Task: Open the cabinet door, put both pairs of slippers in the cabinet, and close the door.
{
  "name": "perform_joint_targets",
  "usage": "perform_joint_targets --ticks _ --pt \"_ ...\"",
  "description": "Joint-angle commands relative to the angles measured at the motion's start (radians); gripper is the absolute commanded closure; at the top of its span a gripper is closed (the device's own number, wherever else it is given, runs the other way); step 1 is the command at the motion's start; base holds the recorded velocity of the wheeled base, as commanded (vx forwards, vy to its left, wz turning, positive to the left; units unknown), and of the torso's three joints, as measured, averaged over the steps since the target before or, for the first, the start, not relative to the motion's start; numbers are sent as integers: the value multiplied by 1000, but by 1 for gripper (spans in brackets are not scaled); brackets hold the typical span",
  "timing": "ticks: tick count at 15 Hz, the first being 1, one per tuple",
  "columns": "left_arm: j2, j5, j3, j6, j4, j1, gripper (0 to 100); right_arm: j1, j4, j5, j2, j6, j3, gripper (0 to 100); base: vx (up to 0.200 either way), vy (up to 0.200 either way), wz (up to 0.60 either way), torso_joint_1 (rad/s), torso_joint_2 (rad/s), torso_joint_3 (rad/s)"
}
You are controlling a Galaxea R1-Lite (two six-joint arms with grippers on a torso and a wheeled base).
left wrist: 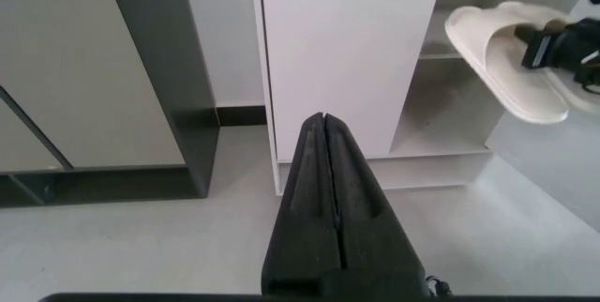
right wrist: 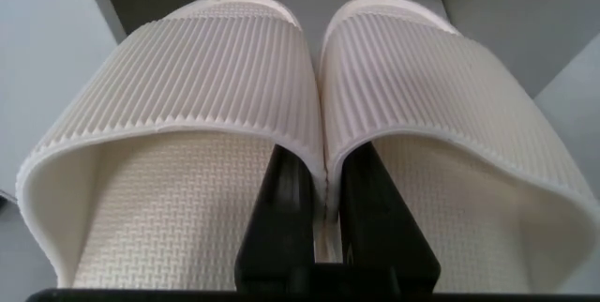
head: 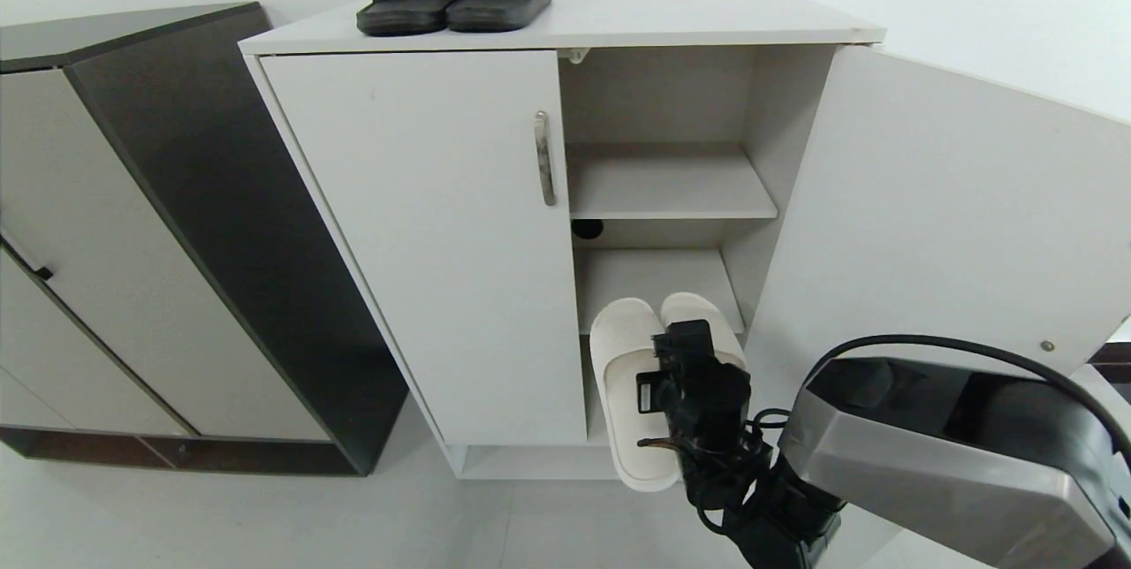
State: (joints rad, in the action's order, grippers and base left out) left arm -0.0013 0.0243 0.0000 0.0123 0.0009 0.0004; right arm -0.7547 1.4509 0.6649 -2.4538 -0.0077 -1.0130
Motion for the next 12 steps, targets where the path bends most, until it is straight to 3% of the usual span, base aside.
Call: perform_joint_targets --ticks 1,6,12 --pt "1 0 0 0 -1 1 100 8 -3 1 -50 -5 -10 100 0 0 0 0 0 0" --pt "1 0 0 1 -1 1 100 40 -26 2 -99 2 -65 100 0 0 0 0 0 0" --pt "1 0 0 3 1 1 100 57 -49 2 -96 21 -87 100 200 0 0 -2 2 2"
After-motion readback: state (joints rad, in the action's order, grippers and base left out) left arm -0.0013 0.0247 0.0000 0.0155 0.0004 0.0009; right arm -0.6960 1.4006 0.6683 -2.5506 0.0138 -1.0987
